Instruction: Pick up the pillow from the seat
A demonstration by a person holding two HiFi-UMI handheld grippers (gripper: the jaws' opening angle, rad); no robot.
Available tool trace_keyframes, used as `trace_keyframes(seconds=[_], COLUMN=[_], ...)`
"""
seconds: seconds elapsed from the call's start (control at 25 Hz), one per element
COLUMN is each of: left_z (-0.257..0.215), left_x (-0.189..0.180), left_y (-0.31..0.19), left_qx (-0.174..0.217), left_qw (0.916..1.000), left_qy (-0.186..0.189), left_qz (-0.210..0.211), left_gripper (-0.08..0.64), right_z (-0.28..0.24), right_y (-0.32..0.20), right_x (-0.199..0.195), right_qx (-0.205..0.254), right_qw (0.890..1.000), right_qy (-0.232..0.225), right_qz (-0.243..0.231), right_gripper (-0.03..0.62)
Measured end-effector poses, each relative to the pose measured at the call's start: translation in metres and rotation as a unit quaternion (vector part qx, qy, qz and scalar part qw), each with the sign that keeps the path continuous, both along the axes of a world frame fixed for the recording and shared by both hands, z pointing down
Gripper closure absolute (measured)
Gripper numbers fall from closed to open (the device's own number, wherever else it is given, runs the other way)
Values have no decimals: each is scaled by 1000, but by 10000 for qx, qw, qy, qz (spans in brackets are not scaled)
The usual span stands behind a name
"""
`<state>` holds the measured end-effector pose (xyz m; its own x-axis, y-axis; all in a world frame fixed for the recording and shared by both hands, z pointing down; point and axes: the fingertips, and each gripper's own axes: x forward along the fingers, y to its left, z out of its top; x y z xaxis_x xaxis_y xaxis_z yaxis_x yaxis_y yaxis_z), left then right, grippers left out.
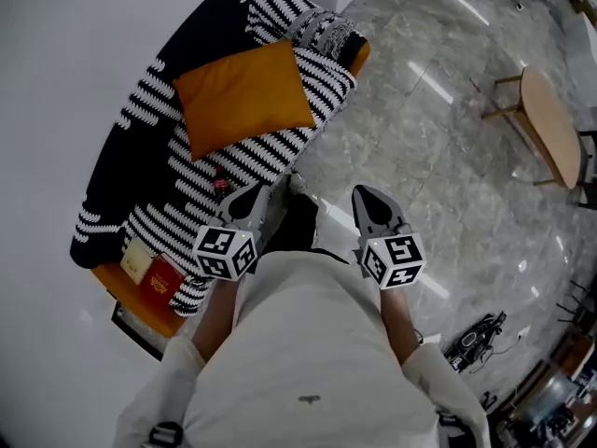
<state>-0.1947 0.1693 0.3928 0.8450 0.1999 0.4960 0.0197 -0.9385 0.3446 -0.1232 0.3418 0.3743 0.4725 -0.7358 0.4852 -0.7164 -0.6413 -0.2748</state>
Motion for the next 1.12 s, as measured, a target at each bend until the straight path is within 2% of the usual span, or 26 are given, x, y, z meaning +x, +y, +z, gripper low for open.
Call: trace_keyframes(seconds=[0.16, 0.4, 0.64, 0.84, 1.12], left_z=[-8, -11, -7, -7, -2], left_x=[44, 90, 112, 123, 142], left_y=[-20, -48, -81, -105, -133], left_qx=[-23, -27, -60, -54, -47], left_qw=[10000, 9998, 9994, 9984, 9935], left_qy=[96, 205, 198, 161, 98], left_qz=[-4, -59, -265, -538, -1131], left_gripper=[549, 549, 549, 549, 549], right_z=[-16, -21, -19, -17, -17], right_y=[-25, -63, -101, -125, -161], right_x=[46, 91, 118, 138, 173], right_qx=[80, 102, 67, 140, 154], right_qw=[9998, 9995, 9988, 9980, 9912], right_qy=[140, 202, 192, -22, -74], right_qz=[-70, -241, -452, -618, -1315], right_gripper=[586, 586, 586, 586, 586])
